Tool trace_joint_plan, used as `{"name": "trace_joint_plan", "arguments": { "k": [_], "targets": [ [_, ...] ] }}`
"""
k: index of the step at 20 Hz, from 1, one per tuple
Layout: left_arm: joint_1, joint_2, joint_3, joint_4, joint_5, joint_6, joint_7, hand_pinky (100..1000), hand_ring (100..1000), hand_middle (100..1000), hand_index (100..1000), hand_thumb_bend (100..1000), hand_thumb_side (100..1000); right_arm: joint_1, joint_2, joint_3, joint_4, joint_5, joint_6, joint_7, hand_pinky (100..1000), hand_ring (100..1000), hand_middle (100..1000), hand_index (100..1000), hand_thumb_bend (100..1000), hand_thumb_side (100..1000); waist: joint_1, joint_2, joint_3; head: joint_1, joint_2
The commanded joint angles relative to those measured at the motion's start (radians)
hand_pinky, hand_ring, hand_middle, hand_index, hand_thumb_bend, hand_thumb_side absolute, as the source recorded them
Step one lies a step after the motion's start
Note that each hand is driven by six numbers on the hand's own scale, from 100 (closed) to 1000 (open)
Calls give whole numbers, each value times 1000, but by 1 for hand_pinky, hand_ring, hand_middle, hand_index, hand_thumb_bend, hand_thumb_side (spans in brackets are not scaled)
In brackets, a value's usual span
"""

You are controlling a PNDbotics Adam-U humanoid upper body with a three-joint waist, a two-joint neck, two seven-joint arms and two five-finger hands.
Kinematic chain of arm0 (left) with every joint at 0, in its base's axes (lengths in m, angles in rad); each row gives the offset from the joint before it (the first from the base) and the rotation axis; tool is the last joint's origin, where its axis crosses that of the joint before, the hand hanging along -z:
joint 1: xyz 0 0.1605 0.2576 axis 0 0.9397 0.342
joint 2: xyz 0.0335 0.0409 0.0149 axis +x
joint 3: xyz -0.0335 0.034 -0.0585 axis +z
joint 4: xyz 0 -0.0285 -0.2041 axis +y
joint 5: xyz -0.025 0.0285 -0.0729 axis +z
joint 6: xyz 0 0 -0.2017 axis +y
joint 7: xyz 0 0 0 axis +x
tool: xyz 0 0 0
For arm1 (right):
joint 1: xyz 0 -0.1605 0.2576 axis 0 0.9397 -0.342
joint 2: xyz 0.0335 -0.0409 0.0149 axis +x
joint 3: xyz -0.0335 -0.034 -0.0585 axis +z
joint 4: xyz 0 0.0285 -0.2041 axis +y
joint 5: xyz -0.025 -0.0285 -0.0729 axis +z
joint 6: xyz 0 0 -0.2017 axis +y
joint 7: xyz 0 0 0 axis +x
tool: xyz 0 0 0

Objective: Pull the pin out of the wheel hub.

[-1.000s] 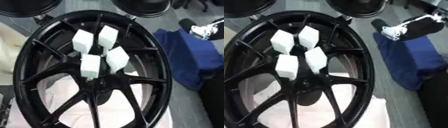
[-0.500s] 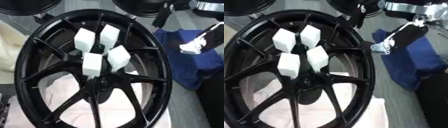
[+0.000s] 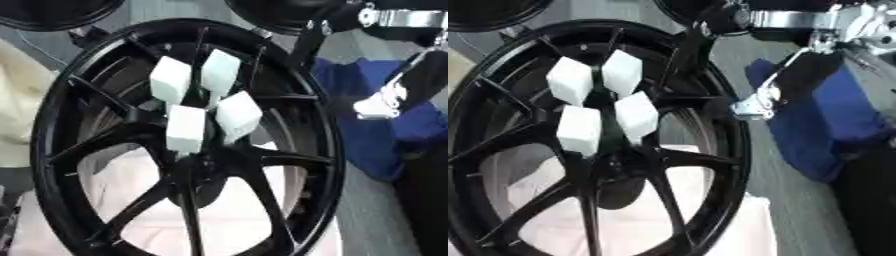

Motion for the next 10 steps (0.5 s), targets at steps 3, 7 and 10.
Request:
{"name": "trace_joint_plan", "arguments": {
  "k": [3, 7, 10],
  "targets": [
    [-6, 27, 2, -19, 4, 1, 0, 918, 559, 566, 730, 236, 678, -68, 21, 22, -12, -39, 41, 32, 795, 667, 707, 798, 326, 399, 1, -27, 5, -8, 0],
    [-6, 28, 4, -19, 3, 1, 2, 918, 560, 567, 730, 236, 678, -103, 45, 36, -12, -56, 65, 49, 797, 677, 720, 805, 342, 381, -1, -28, 11, -8, 1],
    [-7, 29, 4, -19, 3, 1, 2, 918, 560, 567, 730, 236, 678, -126, 60, 45, -12, -52, 86, 63, 801, 704, 724, 808, 368, 365, -4, -26, 17, -9, 4]
  ]
}}
